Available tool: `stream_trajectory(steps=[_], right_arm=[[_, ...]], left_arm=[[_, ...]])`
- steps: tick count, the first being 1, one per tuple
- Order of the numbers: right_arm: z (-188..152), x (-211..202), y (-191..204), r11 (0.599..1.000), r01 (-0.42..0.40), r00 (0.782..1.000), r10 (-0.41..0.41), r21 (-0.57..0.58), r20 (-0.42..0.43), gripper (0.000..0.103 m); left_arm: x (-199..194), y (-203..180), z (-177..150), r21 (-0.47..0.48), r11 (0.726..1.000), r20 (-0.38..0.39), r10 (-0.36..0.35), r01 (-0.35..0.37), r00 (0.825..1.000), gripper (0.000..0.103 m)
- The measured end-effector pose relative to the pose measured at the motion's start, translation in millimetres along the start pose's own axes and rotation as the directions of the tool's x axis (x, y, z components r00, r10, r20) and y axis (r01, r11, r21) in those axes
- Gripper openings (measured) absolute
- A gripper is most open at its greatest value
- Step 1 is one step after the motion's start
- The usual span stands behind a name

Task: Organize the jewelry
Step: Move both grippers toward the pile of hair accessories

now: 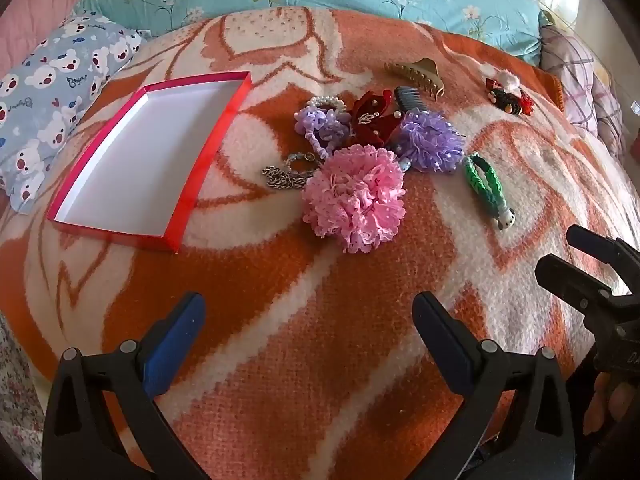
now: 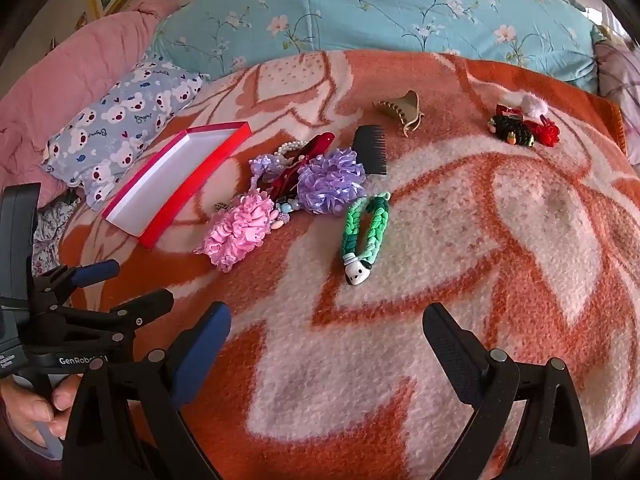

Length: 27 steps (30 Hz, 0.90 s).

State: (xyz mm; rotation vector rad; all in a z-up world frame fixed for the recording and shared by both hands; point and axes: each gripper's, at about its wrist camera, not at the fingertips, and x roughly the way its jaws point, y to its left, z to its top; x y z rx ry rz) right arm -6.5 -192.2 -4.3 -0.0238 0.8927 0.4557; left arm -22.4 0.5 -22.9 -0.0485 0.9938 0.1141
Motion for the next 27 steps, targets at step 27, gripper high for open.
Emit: stream_trajectory(steps=[27], right_arm=[[6,4,-5,1.0,-0.014,0.999,0.014,0.014,0.031,0.096]], left_arm=[[11,1,6,-0.006,1.0,-0.018,-0.029,0.029,0.999,0.103]])
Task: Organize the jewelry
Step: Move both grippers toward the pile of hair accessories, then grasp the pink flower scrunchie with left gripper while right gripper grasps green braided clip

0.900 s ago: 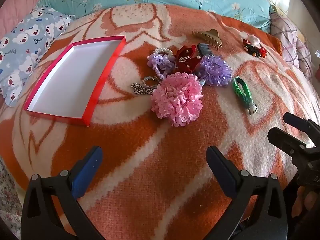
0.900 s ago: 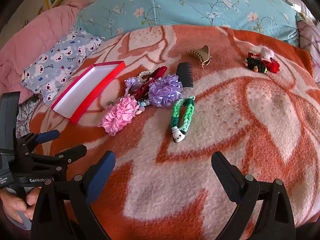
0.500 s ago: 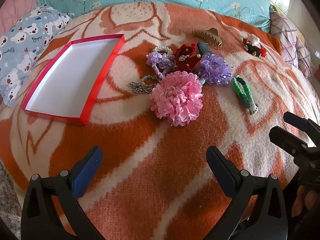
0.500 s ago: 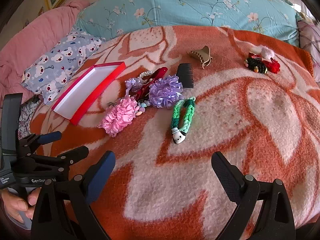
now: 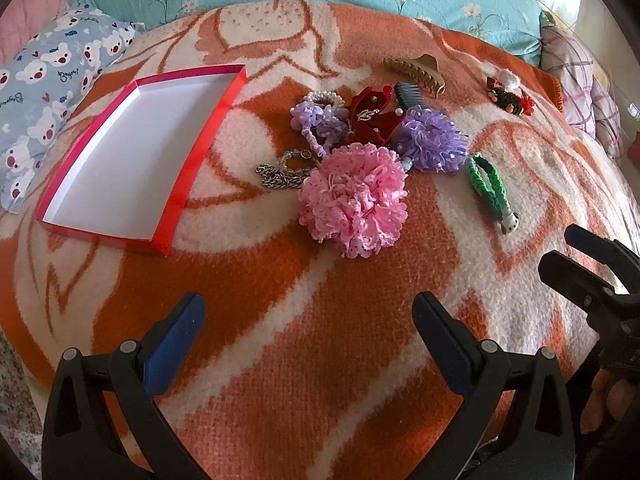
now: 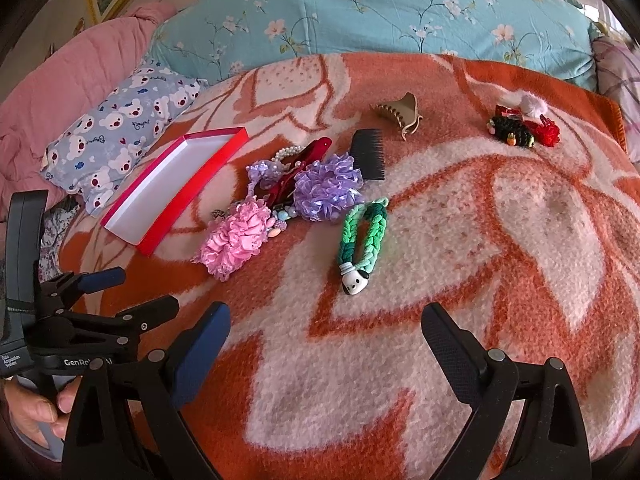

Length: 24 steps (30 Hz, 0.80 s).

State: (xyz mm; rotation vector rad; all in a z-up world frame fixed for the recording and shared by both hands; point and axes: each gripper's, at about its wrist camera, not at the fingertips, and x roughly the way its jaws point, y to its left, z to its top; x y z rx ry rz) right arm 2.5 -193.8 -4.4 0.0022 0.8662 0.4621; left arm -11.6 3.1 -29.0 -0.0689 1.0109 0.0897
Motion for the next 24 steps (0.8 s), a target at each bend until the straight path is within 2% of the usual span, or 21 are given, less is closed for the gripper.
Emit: stream_trajectory(steps=[4,11,19,22,23,24], right_arm=[[2,5,-2,1.0,0.017,0.999,-0.017,0.01,-0.042,0.096],[10,15,-8,0.999,0.038,0.998,-0.037,0.023,-0.046,0.092],[21,43,-13,0.998,0.041,0.997,-0.038,0.044,-0.071,0.074],[25,53,-17,0.998,0.043,0.996,-0.039,0.053,-0.078,0.066],[27,56,-19,0.997,0.049,0.996,-0.044,0.058,-0.083,0.064],[29,58,-20,0.997,0.054,0.995,-0.049,0.061,-0.082,0.06]], left_arm=[[5,2,3,-0.007,1.0,-0.01,-0.013,0.013,1.0,0.103],[12,8,13,-0.016,0.999,-0.017,-0.052,0.052,0.999,0.103],[25,7,37,-0.005,0.992,0.012,-0.126,0.127,0.992,0.103],[39,6,47,-0.011,0.986,-0.007,-0.167,0.167,0.986,0.103],[44,6,50,-0.014,0.984,-0.014,-0.18,0.179,0.984,0.102],[49,5,52,-0.016,0.981,-0.022,-0.192,0.192,0.981,0.096]])
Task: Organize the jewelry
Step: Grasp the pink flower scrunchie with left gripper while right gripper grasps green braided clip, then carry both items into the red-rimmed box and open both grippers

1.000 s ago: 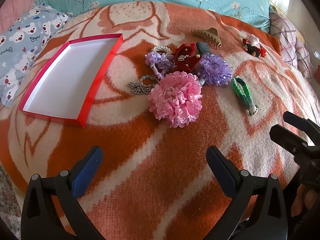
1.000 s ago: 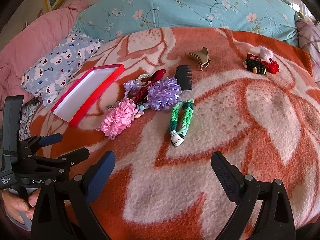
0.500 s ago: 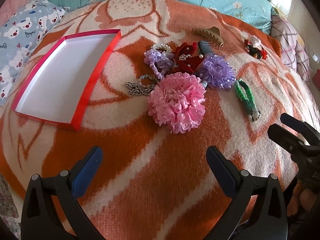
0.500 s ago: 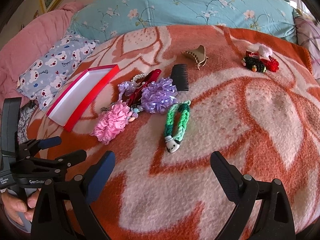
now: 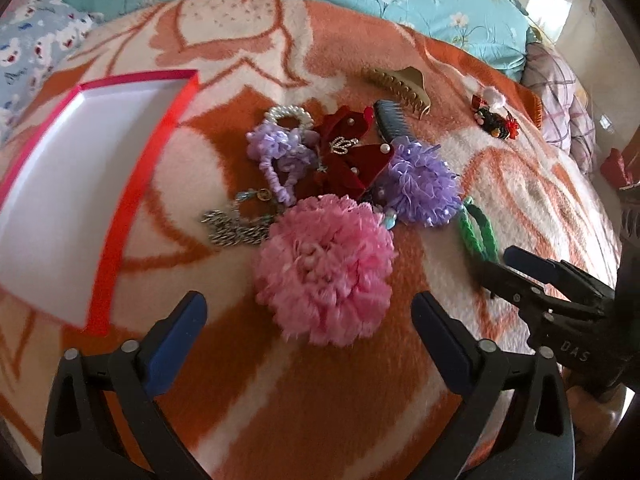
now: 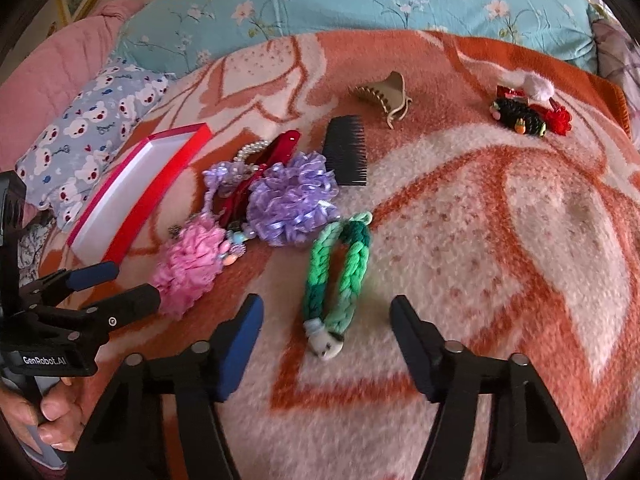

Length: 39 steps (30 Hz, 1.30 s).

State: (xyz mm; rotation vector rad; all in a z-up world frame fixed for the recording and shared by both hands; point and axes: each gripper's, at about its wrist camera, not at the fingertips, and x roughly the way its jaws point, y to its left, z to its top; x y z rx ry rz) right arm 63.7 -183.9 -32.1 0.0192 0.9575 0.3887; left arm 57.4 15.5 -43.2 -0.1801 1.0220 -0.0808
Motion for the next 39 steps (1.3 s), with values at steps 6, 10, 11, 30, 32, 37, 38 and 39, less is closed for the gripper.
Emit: stream_trajectory(steps=[6,10,11,30,32,37,38,39], right_arm=[[3,9,-1,1.0,-0.005,1.0,0.005,-0.003,-0.015,0.025],[1,3,3,0.999,-0.018,1.0,0.018,-0.033,0.008,0.019],[2,1,3,0.999,-0.025,1.0,0.026,-0.03,0.016,0.019],[36,4,115,0.931,-0.332,0.941,0.338,-0.153,0.018,0.019],[37,16,135,0.918,-0.356,0.933,0.36,-0.176,-0.014,0.019],[43,46,185,0.878,-0.436,0.9,0.429,-0.199,-0.081,0.019],[44,50,194,0.87,-0.45,0.893,0.441,-0.201,-0.09,0.019],[46,57,202,0.866,-0.455,0.891,0.444,-0.207,-0.098,0.019]], left_arm=[[27,0,3,-0.016,0.997,-0.076,-0.079,0.078,0.994,0.038],[23,1,-3,-0.015,0.994,-0.064,-0.106,0.105,0.992,0.021],[20,3,-4,-0.018,0.993,-0.06,-0.116,0.115,0.991,0.02],[-56,99,-1,-0.143,0.99,0.088,0.026,-0.013,0.996,0.019],[-59,115,-2,-0.17,0.985,0.091,0.059,-0.043,0.994,0.019],[-65,164,2,-0.235,0.966,0.089,0.133,-0.109,0.987,0.019],[-65,173,3,-0.247,0.961,0.086,0.146,-0.12,0.986,0.019],[-65,184,6,-0.259,0.957,0.083,0.159,-0.133,0.984,0.019]])
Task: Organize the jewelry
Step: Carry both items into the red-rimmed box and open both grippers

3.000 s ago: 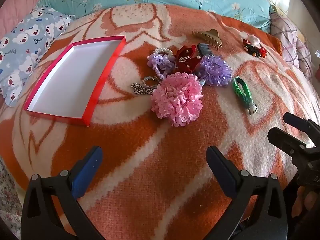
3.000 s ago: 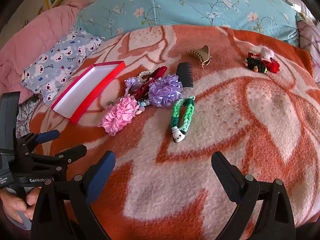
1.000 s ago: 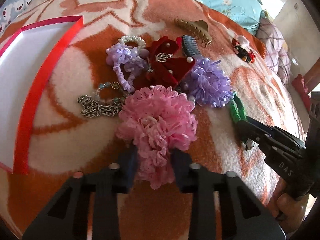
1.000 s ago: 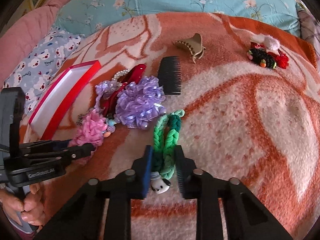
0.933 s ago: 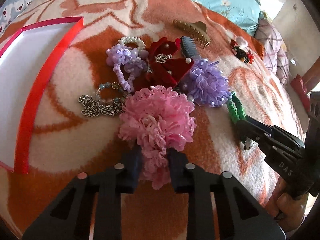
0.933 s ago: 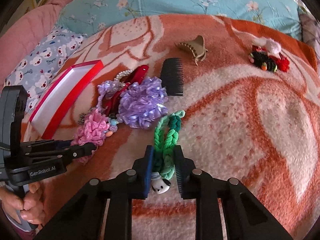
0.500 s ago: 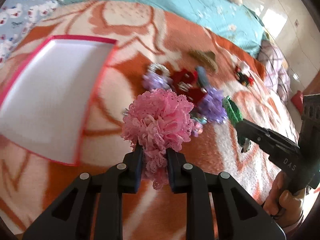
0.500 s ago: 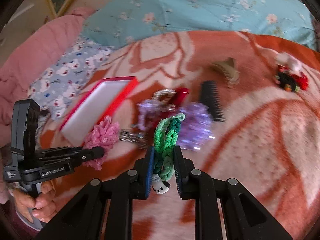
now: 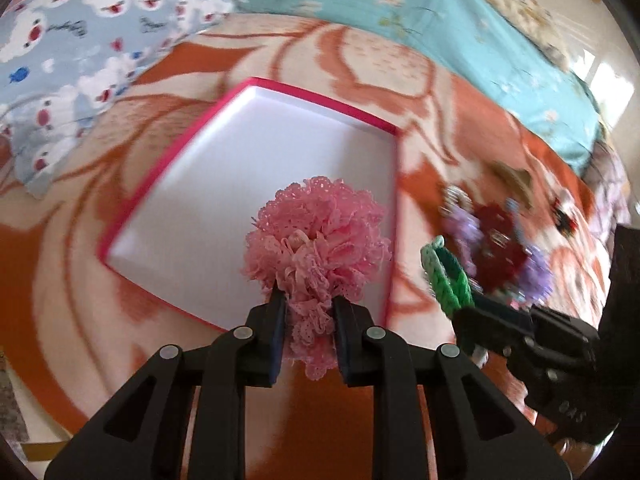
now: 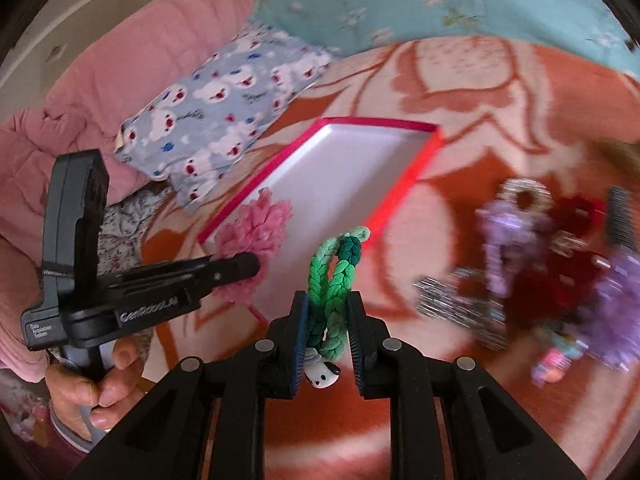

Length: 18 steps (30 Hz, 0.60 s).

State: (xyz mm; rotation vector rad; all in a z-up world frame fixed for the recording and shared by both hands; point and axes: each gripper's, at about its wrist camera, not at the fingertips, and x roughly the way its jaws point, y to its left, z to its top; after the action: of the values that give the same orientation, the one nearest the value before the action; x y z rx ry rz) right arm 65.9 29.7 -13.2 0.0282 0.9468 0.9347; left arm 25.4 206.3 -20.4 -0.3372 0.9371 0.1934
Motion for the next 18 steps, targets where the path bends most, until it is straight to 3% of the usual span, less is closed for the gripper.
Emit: stream_trajectory(steps=[10,18], right_arm=[[15,79,23,0.998,-0.051,0.992,0.048,-0.023,-0.116,0.019],[2,81,19,0.996,0.024,0.983,-0.04,-0.089,-0.179,0.019]], left_arm=[[40,57,22,-0.071,0.994,-0.067,0.078,-0.083,0.995,0.019],[47,49,16,-0.053,0.995,-0.121,0.073,-0.079,0.99,0.019]])
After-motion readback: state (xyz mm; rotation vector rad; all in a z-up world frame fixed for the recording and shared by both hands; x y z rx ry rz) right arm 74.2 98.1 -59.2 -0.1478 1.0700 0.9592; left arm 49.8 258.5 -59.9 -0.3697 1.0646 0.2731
